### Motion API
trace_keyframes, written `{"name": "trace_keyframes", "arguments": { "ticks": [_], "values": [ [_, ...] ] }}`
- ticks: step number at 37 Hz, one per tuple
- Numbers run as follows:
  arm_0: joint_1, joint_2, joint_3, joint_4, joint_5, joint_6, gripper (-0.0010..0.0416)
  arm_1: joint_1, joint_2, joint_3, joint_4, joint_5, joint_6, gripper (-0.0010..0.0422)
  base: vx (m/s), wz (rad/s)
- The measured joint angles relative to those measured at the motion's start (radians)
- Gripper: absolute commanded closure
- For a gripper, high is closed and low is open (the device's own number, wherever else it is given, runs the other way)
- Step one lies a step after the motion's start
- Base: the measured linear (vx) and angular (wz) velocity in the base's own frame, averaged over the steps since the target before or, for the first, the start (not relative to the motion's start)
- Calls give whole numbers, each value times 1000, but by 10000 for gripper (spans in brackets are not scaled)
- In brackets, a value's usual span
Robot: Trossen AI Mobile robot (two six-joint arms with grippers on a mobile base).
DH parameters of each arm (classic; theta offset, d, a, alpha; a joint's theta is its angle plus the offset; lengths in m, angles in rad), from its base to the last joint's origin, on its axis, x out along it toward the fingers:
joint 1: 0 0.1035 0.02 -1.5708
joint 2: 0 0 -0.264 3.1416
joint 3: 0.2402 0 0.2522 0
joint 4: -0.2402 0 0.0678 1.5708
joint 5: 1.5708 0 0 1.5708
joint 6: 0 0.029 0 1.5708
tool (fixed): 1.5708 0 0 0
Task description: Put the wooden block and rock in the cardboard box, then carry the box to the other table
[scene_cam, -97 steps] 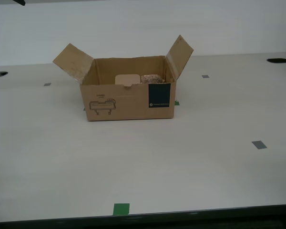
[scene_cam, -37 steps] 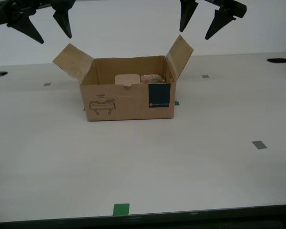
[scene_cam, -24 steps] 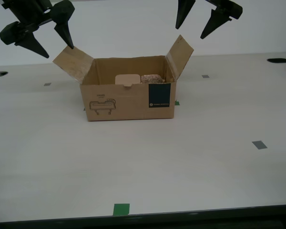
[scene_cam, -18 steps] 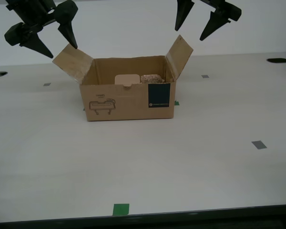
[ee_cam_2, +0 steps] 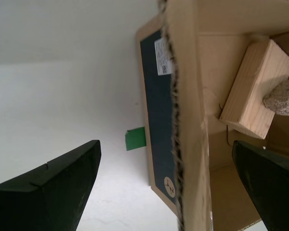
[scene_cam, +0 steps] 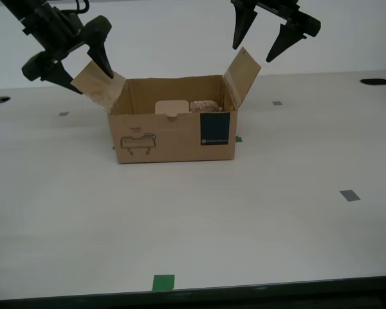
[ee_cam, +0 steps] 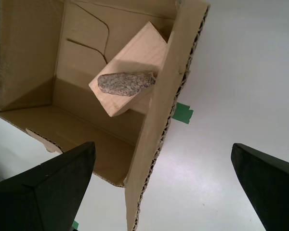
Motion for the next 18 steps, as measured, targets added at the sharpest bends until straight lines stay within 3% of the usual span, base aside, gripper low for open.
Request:
{"name": "trace_keyframes", "arguments": {
  "ticks": [4,18],
  "values": [
    [4,11,-5,4,0,2,17,0,32,-1,5,20,-2,39,0,0],
    [11,10,-121,148,-3,48,19,-2,56,2,38,22,-13,39,0,0]
  ]
}}
